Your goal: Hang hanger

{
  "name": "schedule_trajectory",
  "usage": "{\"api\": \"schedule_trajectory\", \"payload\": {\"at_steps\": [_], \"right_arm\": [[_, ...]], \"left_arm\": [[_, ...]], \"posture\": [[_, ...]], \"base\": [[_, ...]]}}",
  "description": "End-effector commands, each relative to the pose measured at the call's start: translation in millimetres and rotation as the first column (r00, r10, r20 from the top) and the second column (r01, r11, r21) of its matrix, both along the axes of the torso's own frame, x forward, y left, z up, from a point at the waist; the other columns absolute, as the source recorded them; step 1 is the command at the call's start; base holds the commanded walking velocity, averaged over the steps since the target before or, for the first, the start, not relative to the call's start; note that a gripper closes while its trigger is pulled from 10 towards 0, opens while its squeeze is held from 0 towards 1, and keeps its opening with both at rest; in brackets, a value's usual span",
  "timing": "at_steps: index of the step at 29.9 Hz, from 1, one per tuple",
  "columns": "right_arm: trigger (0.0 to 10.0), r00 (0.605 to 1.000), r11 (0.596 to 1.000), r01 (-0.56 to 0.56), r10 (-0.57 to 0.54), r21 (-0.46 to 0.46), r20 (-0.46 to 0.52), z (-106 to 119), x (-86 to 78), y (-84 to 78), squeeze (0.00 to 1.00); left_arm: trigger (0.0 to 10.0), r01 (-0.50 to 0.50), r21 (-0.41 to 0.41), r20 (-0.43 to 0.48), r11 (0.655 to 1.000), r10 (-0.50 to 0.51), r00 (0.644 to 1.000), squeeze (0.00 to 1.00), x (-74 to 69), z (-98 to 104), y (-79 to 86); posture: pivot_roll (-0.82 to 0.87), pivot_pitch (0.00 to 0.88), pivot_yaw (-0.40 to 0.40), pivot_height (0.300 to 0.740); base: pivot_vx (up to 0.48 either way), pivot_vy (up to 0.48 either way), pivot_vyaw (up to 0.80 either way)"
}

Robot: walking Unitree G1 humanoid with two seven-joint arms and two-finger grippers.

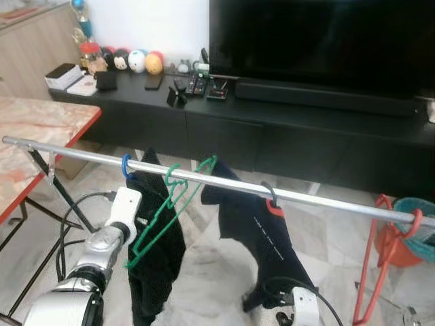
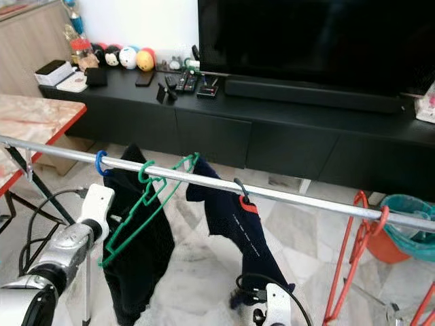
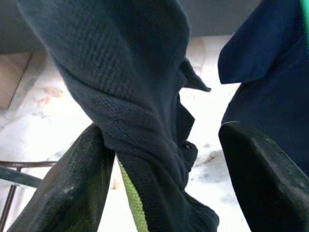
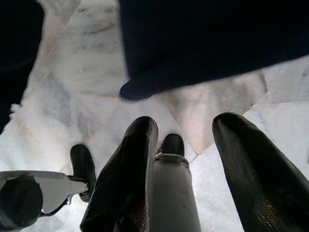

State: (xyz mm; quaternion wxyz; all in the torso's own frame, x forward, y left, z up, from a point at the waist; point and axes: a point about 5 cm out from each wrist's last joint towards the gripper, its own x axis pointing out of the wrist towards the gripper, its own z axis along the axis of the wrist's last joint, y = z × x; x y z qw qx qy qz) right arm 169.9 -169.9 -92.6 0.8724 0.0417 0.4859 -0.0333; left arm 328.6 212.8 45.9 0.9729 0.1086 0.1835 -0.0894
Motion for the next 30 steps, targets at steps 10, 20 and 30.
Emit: {"api": "schedule_trajectory", "payload": {"at_steps": [10, 20, 30], "right_arm": [[10.0, 1.000, 1.000, -0.008, 0.008, 0.001, 0.019, 4.6, 12.1, 9.7, 0.00], [10.0, 1.000, 1.000, -0.011, 0.011, 0.006, 0.001, 0.4, 3.3, 14.5, 0.00], [10.0, 1.000, 1.000, 0.002, -0.002, -0.014, 0.002, 1.1, 0.4, -10.1, 0.00]], "left_arm": [[0.0, -0.107, 0.085, -0.060, 0.991, 0.113, 0.992, 0.00, -8.3, -15.0, 2.8], [0.0, -0.193, -0.004, -0.012, 0.981, 0.192, 0.981, 0.00, -2.7, -4.6, 11.6], [0.0, -0.194, -0.001, 0.004, 0.981, 0.194, 0.981, 0.00, -2.3, -3.3, 11.9]], "posture": [[-0.06, 0.000, -0.009, 0.740], [-0.06, 0.000, -0.006, 0.740], [-0.06, 0.000, -0.008, 0.740]], "base": [[0.000, 0.000, 0.00], [0.000, 0.000, 0.00], [0.000, 0.000, 0.00]]}}
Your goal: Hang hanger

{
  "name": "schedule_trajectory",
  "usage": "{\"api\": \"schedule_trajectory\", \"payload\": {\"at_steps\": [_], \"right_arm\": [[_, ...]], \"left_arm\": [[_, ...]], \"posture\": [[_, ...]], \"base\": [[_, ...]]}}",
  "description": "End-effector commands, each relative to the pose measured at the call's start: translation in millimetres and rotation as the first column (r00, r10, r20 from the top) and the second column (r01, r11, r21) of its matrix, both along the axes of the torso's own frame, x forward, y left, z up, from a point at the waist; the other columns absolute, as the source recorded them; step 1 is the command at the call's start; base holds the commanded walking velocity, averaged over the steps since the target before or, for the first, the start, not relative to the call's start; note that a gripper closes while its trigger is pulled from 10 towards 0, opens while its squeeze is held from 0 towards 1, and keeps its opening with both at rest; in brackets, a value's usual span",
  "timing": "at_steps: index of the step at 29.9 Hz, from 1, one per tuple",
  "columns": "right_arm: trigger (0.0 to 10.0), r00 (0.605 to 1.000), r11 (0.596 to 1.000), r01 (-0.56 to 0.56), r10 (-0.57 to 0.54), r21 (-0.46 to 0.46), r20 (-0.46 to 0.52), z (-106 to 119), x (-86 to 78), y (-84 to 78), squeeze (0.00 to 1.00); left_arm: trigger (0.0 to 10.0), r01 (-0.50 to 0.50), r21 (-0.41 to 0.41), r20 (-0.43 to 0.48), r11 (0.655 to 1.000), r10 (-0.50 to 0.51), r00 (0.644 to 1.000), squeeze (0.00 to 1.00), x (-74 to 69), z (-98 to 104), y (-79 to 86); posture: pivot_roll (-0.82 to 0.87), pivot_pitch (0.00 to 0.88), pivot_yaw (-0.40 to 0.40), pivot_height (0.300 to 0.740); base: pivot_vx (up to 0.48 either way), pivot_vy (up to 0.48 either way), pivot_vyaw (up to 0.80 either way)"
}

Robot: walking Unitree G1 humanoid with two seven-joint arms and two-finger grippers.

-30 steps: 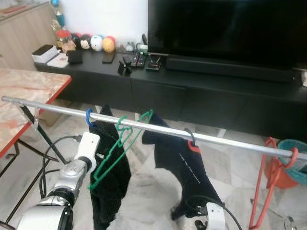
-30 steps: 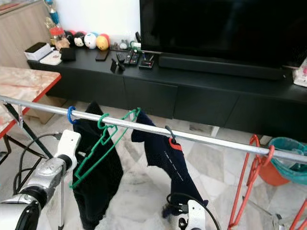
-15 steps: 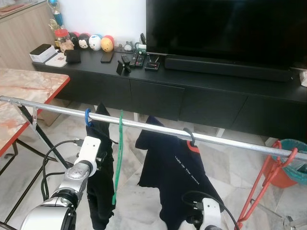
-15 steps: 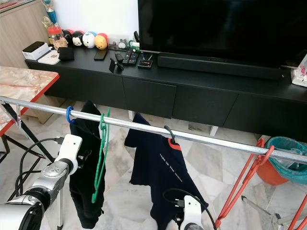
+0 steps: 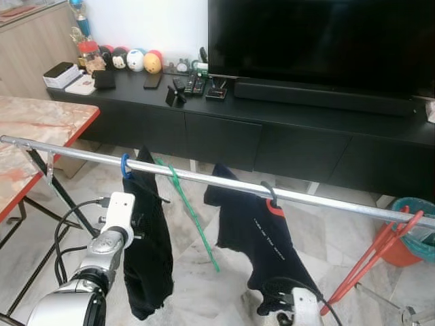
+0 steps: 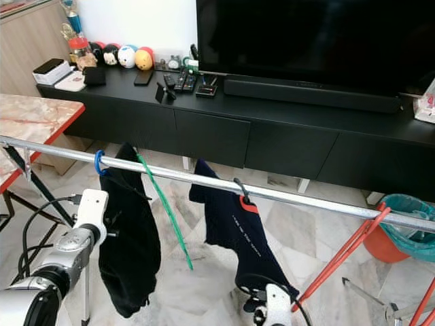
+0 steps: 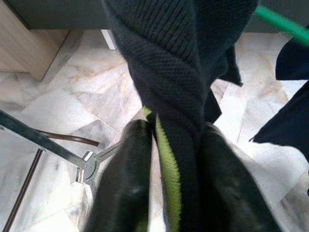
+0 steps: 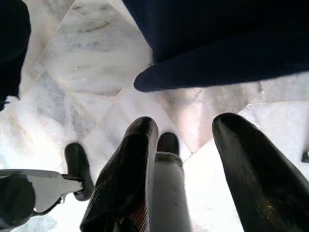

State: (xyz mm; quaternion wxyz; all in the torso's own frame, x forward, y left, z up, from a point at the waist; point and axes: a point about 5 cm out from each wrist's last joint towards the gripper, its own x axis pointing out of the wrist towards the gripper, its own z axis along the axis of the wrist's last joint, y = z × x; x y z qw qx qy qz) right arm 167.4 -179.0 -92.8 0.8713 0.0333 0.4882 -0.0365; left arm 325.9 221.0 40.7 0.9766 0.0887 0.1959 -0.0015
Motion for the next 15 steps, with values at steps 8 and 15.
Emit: {"api": "schedule_trajectory", "payload": {"at_steps": [8, 15], "right_arm": [[10.0, 1.000, 1.000, 0.008, -0.008, -0.002, 0.016, 4.1, 7.1, -8.7, 0.00], [10.0, 1.000, 1.000, -0.002, 0.002, 0.009, 0.017, 4.1, 10.4, 3.2, 0.00]], "left_arm": [[0.0, -0.016, 0.010, 0.052, 1.000, 0.015, 0.999, 0.00, 1.4, 4.8, 2.2], [0.0, -0.023, 0.022, 0.173, 0.999, 0.019, 0.985, 0.00, 7.4, 19.0, 0.7]], "posture": [[-0.05, 0.000, -0.007, 0.740], [-0.05, 0.000, -0.005, 0.740]], "base": [[0.000, 0.000, 0.00], [0.000, 0.000, 0.00]]}}
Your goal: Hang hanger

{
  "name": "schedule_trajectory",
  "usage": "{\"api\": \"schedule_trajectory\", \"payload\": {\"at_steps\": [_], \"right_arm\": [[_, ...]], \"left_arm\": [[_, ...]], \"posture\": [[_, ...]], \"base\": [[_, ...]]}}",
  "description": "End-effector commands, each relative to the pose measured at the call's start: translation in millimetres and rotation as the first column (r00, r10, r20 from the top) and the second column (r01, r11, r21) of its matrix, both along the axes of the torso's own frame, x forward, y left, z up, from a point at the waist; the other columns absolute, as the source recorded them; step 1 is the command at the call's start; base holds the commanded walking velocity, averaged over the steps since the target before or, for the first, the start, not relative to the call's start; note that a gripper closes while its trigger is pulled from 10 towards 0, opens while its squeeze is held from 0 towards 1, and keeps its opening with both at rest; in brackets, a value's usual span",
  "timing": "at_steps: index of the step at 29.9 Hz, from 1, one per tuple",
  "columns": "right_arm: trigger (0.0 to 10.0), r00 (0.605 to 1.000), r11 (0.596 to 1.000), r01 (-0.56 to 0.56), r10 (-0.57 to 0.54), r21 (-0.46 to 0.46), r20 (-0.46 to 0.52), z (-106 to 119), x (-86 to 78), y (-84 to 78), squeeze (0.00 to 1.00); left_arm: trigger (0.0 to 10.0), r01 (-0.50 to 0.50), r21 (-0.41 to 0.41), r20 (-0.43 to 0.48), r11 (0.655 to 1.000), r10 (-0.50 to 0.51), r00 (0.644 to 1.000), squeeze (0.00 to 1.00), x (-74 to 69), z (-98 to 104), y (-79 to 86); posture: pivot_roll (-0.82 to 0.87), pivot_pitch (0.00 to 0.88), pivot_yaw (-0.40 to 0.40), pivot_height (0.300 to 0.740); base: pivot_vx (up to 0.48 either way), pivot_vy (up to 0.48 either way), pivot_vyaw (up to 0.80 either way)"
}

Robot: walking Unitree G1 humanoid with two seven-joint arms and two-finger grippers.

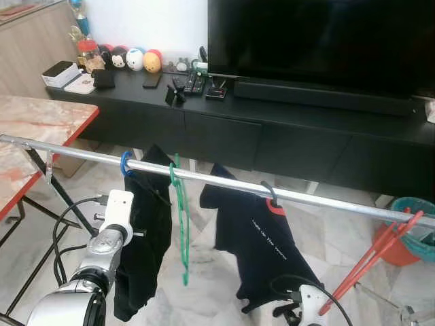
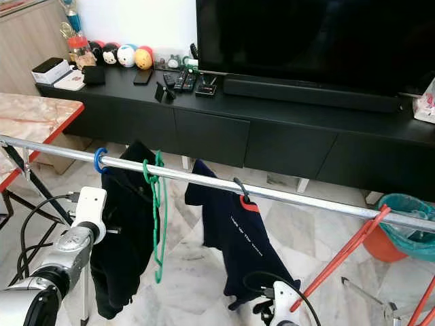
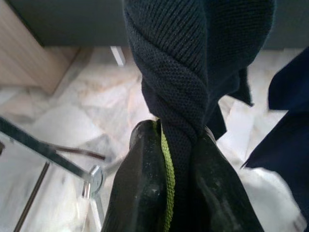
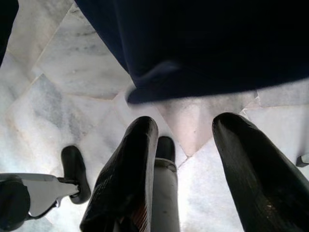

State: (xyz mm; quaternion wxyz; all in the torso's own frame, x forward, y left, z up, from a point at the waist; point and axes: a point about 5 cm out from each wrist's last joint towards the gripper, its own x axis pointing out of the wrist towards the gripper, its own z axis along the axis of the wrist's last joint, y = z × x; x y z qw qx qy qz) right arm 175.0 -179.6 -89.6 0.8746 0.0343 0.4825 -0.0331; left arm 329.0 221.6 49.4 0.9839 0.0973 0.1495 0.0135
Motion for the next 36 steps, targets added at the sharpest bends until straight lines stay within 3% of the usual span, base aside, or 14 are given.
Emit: {"api": "schedule_trajectory", "payload": {"at_steps": [1, 2, 3, 4, 5, 6, 15, 21, 24, 29, 36], "right_arm": [[10.0, 1.000, 1.000, 0.003, -0.003, 0.004, 0.004, 0.8, 2.8, 3.8, 0.00], [10.0, 1.000, 1.000, 0.001, -0.001, 0.007, 0.003, 0.6, 3.0, 7.3, 0.00], [10.0, 1.000, 1.000, -0.002, 0.001, 0.011, 0.002, 0.3, 3.3, 12.1, 0.00], [10.0, 1.000, 1.000, -0.002, 0.001, 0.011, 0.002, 0.3, 3.3, 12.1, 0.00], [10.0, 1.000, 1.000, -0.002, 0.002, 0.012, 0.002, 0.1, 3.2, 13.6, 0.00], [10.0, 1.000, 1.000, -0.002, 0.002, 0.015, 0.001, -0.3, 2.7, 16.8, 0.00], [10.0, 1.000, 1.000, 0.000, 0.000, 0.014, -0.016, -5.1, -8.6, 18.4, 0.00], [10.0, 0.999, 1.000, 0.023, -0.024, -0.016, -0.027, -7.5, -26.9, -20.6, 0.00], [10.0, 0.999, 0.999, 0.028, -0.029, -0.023, -0.030, -7.3, -31.2, -29.8, 0.00], [10.0, 0.999, 0.999, 0.035, -0.036, -0.025, -0.028, -7.3, -32.5, -31.9, 0.00], [10.0, 1.000, 1.000, 0.019, -0.018, -0.014, 0.007, -2.4, -9.5, -9.5, 0.00]], "left_arm": [[0.0, -0.002, 0.003, 0.077, 1.000, 0.002, 0.997, 0.00, 4.3, 10.3, 0.2], [0.0, 0.001, 0.007, 0.095, 1.000, -0.001, 0.995, 0.00, 4.4, 11.5, -1.4], [3.0, 0.002, -0.010, 0.121, 1.000, -0.001, 0.993, 0.00, 3.1, 11.7, -2.6], [3.0, 0.002, -0.010, 0.121, 1.000, -0.001, 0.993, 0.00, 3.1, 11.7, -2.6], [4.5, 0.003, -0.013, 0.127, 1.000, -0.001, 0.992, 0.00, 2.2, 11.4, -2.7], [10.0, 0.011, -0.020, 0.148, 1.000, -0.007, 0.989, 0.00, -1.3, 9.6, -3.6], [10.0, 0.059, 0.024, 0.163, 0.998, -0.062, 0.985, 0.00, -40.0, -18.5, -4.1], [10.0, 0.072, 0.022, 0.115, 0.997, -0.074, 0.991, 0.00, -64.0, -37.5, -4.5], [10.0, 0.060, 0.017, 0.081, 0.998, -0.061, 0.995, 0.00, -69.3, -44.5, -4.2], [10.0, 0.055, 0.006, 0.089, 0.998, -0.056, 0.994, 0.00, -69.5, -44.0, -6.0], [10.0, 0.069, -0.006, 0.073, 0.998, -0.069, 0.995, 0.00, -65.2, -43.6, -12.5]], "posture": [[-0.05, 0.000, -0.005, 0.740], [-0.05, 0.000, -0.005, 0.740], [-0.05, 0.000, -0.002, 0.740], [-0.05, 0.000, -0.002, 0.740], [-0.05, 0.000, -0.001, 0.740], [-0.05, 0.000, 0.000, 0.740], [-0.04, 0.000, 0.004, 0.740], [-0.02, 0.000, 0.002, 0.740], [-0.02, 0.000, 0.002, 0.740], [-0.03, 0.000, 0.003, 0.740], [-0.02, 0.000, 0.007, 0.740]], "base": [[0.000, 0.000, 0.00], [0.000, 0.000, 0.00], [0.000, 0.000, 0.00], [0.000, 0.000, 0.00], [0.000, 0.000, 0.00], [0.000, 0.000, 0.00], [0.000, 0.000, 0.00], [0.000, 0.000, 0.00], [0.000, 0.000, 0.00], [0.000, 0.000, 0.00], [-0.219, 0.000, 0.00]]}}
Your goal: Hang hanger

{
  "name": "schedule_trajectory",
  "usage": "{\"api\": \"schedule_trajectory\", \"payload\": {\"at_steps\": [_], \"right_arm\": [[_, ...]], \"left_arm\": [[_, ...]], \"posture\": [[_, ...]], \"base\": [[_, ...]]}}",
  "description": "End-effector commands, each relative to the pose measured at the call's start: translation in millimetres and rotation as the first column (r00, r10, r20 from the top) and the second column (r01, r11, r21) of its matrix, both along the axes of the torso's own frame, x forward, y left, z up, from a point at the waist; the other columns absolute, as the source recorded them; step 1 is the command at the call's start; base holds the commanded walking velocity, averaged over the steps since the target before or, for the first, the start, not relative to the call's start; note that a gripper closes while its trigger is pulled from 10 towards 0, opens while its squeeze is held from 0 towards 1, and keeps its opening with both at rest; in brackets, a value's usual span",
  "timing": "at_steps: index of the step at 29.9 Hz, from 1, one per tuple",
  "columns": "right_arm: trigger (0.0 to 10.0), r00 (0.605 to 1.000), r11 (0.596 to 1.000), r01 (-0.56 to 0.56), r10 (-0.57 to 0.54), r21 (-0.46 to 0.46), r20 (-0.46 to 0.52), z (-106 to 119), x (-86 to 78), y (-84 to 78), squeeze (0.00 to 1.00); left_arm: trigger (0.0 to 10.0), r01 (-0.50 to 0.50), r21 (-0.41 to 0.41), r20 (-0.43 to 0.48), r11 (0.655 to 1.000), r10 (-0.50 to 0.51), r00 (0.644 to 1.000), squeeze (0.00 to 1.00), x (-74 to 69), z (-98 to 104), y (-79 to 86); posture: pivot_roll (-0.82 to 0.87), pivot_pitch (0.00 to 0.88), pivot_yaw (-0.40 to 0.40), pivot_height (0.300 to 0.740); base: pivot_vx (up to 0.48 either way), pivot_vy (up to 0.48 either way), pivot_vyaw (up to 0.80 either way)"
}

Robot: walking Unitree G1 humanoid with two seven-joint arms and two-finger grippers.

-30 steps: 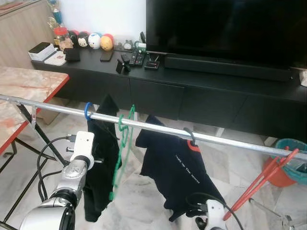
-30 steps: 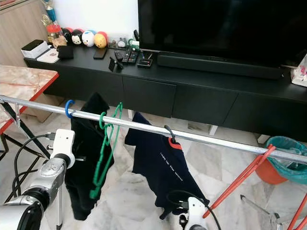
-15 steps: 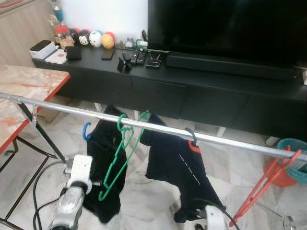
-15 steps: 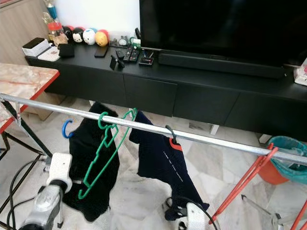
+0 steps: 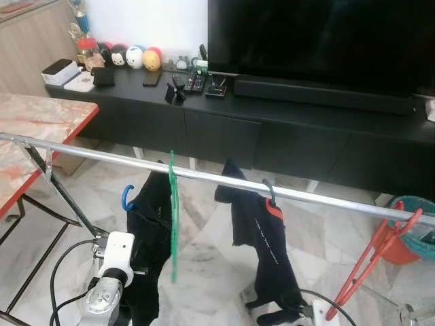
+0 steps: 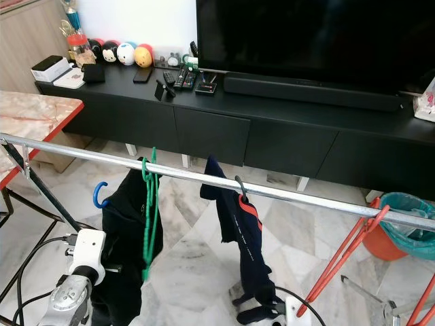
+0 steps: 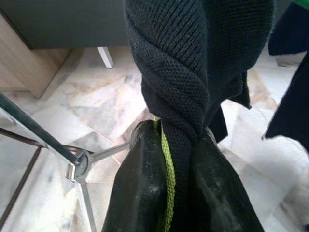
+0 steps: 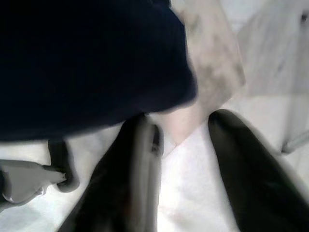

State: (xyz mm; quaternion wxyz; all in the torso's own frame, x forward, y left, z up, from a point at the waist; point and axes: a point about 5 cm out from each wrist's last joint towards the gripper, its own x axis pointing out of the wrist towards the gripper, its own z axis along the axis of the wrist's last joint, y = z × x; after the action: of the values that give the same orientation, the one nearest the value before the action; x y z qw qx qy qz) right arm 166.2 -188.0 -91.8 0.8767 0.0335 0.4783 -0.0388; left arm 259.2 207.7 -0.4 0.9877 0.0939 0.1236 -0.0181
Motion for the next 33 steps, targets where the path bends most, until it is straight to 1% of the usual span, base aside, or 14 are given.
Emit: {"api": "schedule_trajectory", "payload": {"at_steps": [1, 14, 32, 33], "right_arm": [[10.0, 1.000, 1.000, 0.010, -0.010, -0.005, 0.001, 0.0, 0.1, 0.0, 0.00], [10.0, 1.000, 1.000, 0.029, -0.029, -0.004, 0.011, 0.0, 0.0, 1.1, 0.00], [10.0, 1.000, 1.000, 0.027, -0.027, -0.006, 0.008, 0.4, 0.1, -1.7, 0.00], [10.0, 1.000, 1.000, 0.025, -0.025, -0.003, 0.007, 0.4, 0.2, -1.5, 0.00]], "left_arm": [[10.0, -0.004, 0.005, 0.024, 1.000, 0.004, 1.000, 0.00, 4.0, 5.5, 2.2], [10.0, -0.025, -0.019, 0.010, 0.999, 0.025, 1.000, 0.00, 3.3, 3.8, 2.3], [10.0, -0.063, -0.026, 0.008, 0.998, 0.063, 0.998, 0.00, 0.1, 2.7, 7.5], [10.0, -0.069, -0.027, 0.007, 0.997, 0.070, 0.998, 0.00, -0.4, 2.7, 9.0]], "posture": [[-0.02, 0.000, 0.007, 0.740], [-0.03, 0.000, 0.018, 0.740], [-0.03, 0.000, 0.000, 0.740], [-0.03, 0.000, -0.002, 0.740]], "base": [[-0.259, 0.000, 0.00], [-0.260, 0.000, 0.00], [-0.267, 0.000, 0.00], [-0.274, 0.000, -0.79]]}}
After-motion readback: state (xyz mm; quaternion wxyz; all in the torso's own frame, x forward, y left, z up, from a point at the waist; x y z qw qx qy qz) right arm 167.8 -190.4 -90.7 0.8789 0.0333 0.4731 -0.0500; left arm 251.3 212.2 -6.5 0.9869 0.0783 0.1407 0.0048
